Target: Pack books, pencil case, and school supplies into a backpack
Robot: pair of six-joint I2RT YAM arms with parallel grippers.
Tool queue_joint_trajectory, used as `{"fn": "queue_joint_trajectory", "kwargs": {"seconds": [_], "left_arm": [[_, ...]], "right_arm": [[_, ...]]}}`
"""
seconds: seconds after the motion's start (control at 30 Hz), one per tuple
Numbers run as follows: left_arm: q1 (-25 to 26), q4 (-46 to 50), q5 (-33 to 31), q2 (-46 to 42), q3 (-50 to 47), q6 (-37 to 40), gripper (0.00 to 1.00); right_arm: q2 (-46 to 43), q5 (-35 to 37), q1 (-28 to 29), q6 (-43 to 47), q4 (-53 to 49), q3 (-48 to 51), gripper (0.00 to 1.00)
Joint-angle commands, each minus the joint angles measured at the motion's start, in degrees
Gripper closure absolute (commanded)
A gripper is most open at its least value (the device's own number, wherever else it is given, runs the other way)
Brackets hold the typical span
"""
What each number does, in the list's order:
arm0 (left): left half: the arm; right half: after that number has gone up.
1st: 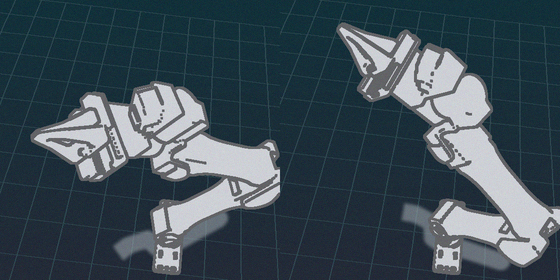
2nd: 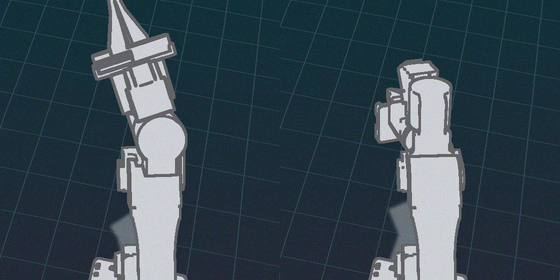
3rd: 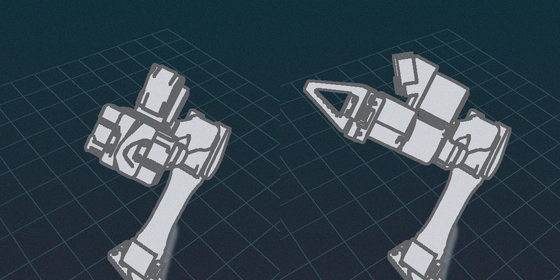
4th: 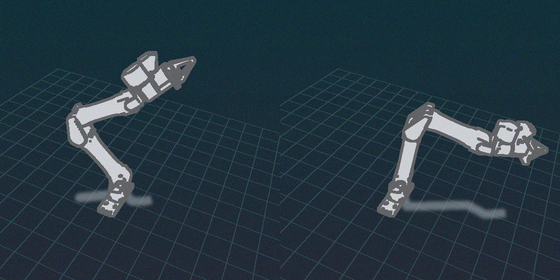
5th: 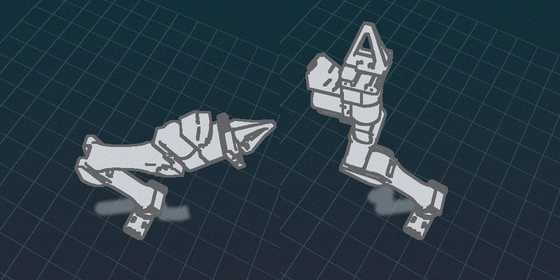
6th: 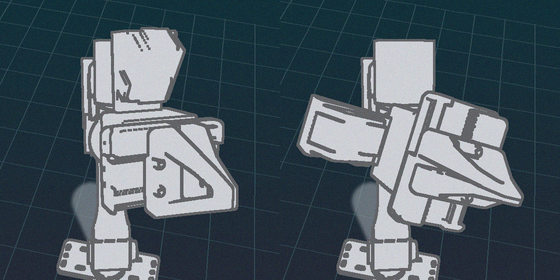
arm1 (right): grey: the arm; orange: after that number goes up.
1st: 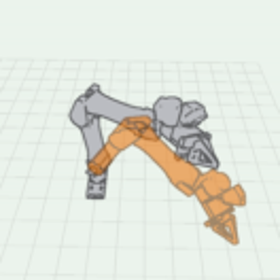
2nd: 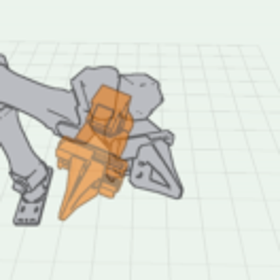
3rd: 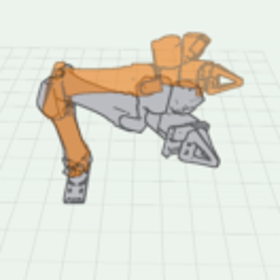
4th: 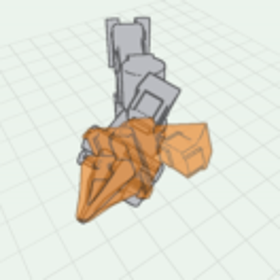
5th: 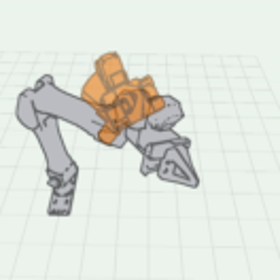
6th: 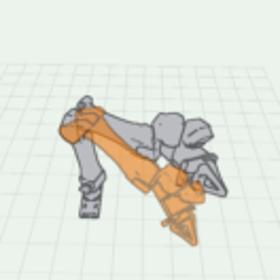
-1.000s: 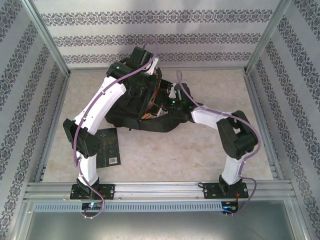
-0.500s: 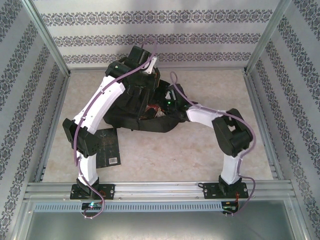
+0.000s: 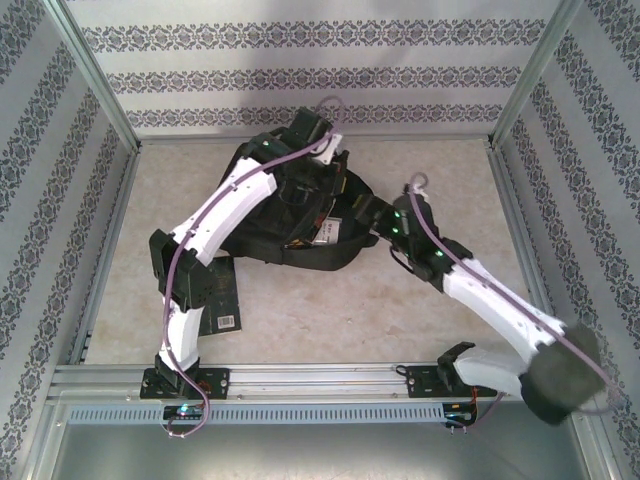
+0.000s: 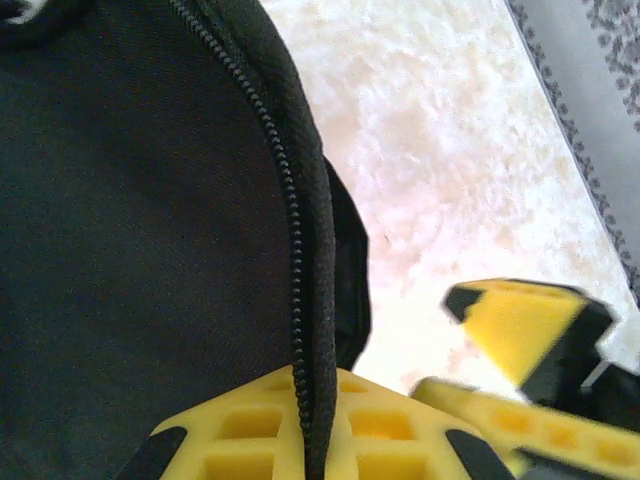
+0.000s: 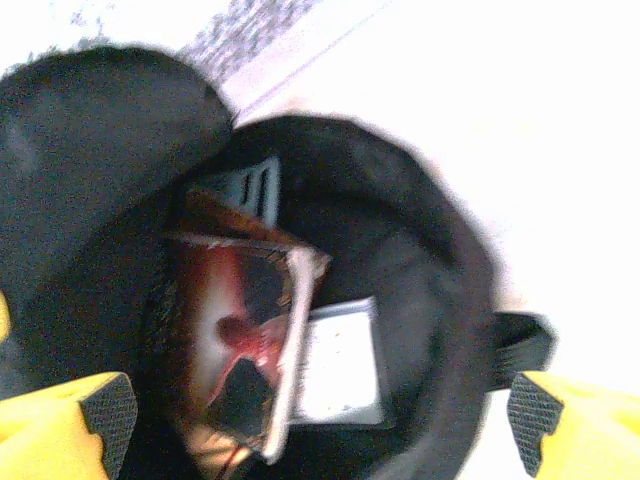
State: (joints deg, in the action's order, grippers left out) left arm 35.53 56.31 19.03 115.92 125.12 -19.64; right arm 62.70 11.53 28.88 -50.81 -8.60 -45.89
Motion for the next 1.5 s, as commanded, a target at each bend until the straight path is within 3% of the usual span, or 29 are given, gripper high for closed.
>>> {"fn": "queue_joint_trajectory", "kwargs": {"seconds": [0.0,0.13,0.23,0.33,0.5,0.63,0.77,0.97,1.07,1.27,1.47], "left_arm": [[4.61,-5.48,4.12,0.81,2.05,-1.42,1.00],[7.37,-5.74,5.39,2.16,2.75,-2.49,0.93],[7.63,-6.12,3.12,-0.61,0.74,-3.46,0.67],[6.96,-8.33,1.06,-7.35,-5.49,-4.76,0.45],[3.09,-12.11,2.23,-22.58,-20.35,-8.87,0.31],[-8.75,-17.21,4.68,-37.59,-39.54,-18.84,0.27],[-21.24,-15.15,0.26,-50.19,-57.47,-25.30,0.17],[-33.31,-7.86,-7.40,-53.75,-72.68,-30.52,0.14],[-36.20,-10.20,-9.71,-53.05,-78.17,-30.39,0.13],[-37.23,-12.73,-13.84,-48.85,-82.79,-29.85,0.14],[-37.30,-12.04,-18.49,-47.80,-84.63,-29.53,0.14]], "right_arm": [[-7.77,15.29,-0.84,0.37,-11.22,2.28,0.05],[-13.16,18.15,-2.11,3.48,-14.99,1.67,0.05],[-14.11,16.78,-2.85,6.73,-16.07,-0.14,0.05],[-13.58,10.55,-2.87,11.02,-15.06,-2.00,0.05],[-11.10,-0.05,-0.43,15.25,-12.44,-4.25,0.06],[-6.79,-3.82,4.43,17.59,-11.46,-6.77,0.07],[-1.92,-5.93,11.05,19.56,-10.07,-9.11,0.07],[7.88,-12.84,19.91,20.78,-9.41,-14.26,0.08],[12.99,-16.08,24.23,21.68,-9.11,-16.61,0.08],[24.45,-17.68,31.15,23.70,-13.76,-23.21,0.09],[29.94,-17.87,33.25,22.49,-13.46,-24.34,0.09]]}}
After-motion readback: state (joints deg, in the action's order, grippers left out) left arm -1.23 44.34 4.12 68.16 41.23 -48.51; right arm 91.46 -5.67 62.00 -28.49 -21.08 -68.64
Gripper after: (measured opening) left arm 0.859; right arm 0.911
